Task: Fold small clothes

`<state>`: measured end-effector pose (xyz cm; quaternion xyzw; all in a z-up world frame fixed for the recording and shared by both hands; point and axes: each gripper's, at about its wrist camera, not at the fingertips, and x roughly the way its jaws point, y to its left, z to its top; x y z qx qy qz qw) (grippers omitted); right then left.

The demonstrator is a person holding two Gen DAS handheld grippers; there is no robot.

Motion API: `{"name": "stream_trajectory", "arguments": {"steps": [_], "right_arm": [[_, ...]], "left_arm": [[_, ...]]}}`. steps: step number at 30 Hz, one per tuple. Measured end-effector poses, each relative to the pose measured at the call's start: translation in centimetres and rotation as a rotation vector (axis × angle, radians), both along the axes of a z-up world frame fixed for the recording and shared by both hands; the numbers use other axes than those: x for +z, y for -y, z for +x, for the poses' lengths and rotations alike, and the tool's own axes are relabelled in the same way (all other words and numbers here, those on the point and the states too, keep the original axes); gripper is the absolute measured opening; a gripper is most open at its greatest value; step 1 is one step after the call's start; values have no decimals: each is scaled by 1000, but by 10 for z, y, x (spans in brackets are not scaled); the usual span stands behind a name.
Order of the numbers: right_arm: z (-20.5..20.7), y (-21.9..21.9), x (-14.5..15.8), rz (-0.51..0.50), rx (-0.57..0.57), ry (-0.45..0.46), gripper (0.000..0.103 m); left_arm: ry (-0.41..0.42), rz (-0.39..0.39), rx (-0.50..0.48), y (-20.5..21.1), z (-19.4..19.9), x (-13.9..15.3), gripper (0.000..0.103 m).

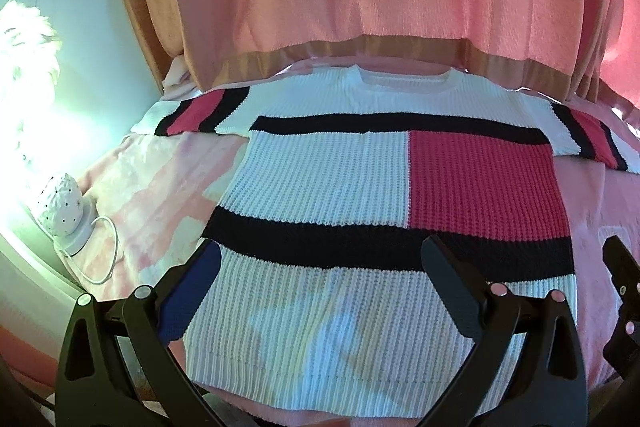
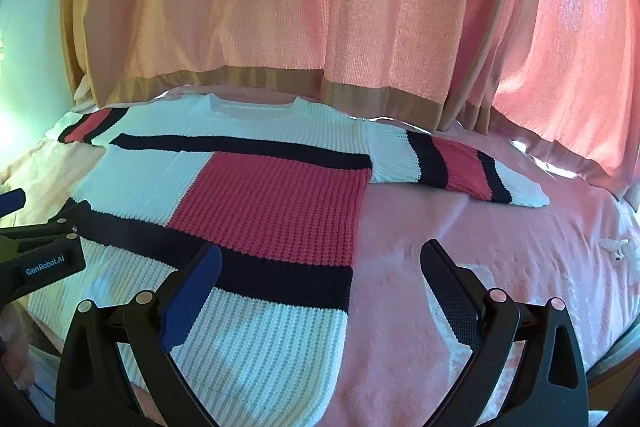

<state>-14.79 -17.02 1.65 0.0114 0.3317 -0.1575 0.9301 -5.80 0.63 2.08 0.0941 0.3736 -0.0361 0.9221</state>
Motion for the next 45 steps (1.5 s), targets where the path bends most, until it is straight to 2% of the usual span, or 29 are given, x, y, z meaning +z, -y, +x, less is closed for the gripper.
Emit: {"name": "stream_trajectory", "arguments": {"steps": [45], "right_arm": [[-5, 6, -5, 5, -7, -8, 98]], "left_arm": [[9, 28, 6, 5, 0, -6, 98]]}}
